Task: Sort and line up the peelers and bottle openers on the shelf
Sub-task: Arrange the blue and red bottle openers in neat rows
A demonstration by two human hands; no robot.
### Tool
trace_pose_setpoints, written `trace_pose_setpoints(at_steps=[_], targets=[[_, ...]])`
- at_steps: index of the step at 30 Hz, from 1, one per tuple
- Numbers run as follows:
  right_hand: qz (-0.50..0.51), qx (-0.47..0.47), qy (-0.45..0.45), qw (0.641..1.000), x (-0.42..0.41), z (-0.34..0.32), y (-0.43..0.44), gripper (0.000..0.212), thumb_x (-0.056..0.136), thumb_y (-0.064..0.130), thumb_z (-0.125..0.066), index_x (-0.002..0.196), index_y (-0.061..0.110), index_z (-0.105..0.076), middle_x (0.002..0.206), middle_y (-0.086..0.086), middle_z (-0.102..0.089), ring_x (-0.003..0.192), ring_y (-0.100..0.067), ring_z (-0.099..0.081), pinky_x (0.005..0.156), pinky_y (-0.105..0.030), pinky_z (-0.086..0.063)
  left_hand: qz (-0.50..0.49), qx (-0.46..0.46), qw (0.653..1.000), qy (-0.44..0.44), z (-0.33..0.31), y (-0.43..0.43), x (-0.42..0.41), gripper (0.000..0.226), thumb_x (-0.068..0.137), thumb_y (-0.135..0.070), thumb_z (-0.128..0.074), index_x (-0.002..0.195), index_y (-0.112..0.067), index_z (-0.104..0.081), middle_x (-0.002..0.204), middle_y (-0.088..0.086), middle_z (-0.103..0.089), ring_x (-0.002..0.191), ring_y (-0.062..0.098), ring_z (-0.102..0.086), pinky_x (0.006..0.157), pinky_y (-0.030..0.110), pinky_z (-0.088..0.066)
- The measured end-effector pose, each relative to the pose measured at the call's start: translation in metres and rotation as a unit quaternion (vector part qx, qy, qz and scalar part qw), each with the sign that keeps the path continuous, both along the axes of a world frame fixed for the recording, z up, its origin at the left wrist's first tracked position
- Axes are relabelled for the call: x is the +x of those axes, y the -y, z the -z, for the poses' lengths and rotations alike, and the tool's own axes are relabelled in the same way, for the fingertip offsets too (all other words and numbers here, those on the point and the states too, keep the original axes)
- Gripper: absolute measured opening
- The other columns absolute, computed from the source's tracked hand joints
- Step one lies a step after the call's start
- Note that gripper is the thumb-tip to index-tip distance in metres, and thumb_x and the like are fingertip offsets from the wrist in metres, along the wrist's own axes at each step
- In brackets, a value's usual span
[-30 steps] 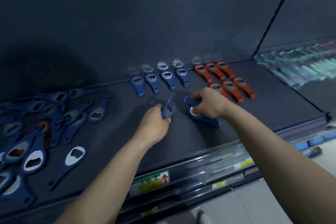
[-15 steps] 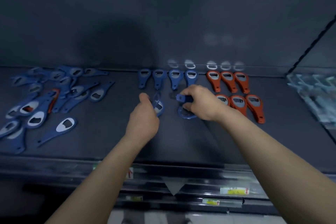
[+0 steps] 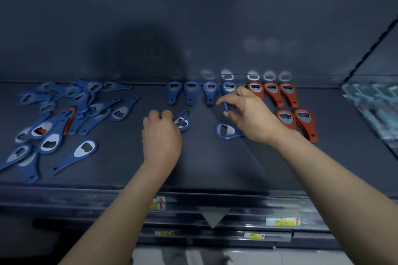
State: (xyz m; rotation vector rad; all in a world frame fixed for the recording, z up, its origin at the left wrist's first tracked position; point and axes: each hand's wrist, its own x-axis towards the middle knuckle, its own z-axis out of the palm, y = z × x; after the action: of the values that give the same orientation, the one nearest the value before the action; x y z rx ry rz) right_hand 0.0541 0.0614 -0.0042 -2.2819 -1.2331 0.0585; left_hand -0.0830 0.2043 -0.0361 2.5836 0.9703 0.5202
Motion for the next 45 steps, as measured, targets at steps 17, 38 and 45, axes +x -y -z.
trace_pose_setpoints(at_steps=[17,38,45], targets=[[0.173,0.093,-0.204,0.959,-0.012,0.026,0.024,0.023,0.081,0.005,-0.068,0.090,0.022,-0.057,0.087,0.015,-0.059,0.087,-0.006,-0.055,0.066,-0.002,-0.038,0.020,-0.116,0.991,0.060,0.009,-0.023,-0.006,0.015,0.089,-0.015,-0.060,0.100,-0.008,-0.051,0.090,0.004,-0.051,0.077,0.021,-0.044,0.064,0.029,-0.029],[0.199,-0.165,-0.013,0.966,-0.028,0.025,0.020,0.024,0.087,0.026,-0.062,0.100,0.006,-0.059,0.104,-0.015,-0.060,0.094,-0.034,-0.056,0.068,-0.030,-0.041,0.058,-0.077,0.995,0.023,0.010,-0.004,-0.007,0.012,0.085,-0.010,-0.064,0.095,-0.004,-0.060,0.092,0.011,-0.061,0.080,0.024,-0.055,0.064,0.031,-0.040],[0.298,-0.124,-0.045,0.945,-0.044,0.027,0.014,0.033,0.088,0.030,-0.062,0.102,0.000,-0.056,0.104,-0.020,-0.061,0.097,-0.038,-0.058,0.066,-0.029,-0.035,0.079,-0.067,0.994,0.041,0.014,0.023,0.009,0.026,0.084,-0.021,-0.070,0.101,-0.004,-0.060,0.096,0.011,-0.058,0.085,0.025,-0.054,0.069,0.025,-0.032]])
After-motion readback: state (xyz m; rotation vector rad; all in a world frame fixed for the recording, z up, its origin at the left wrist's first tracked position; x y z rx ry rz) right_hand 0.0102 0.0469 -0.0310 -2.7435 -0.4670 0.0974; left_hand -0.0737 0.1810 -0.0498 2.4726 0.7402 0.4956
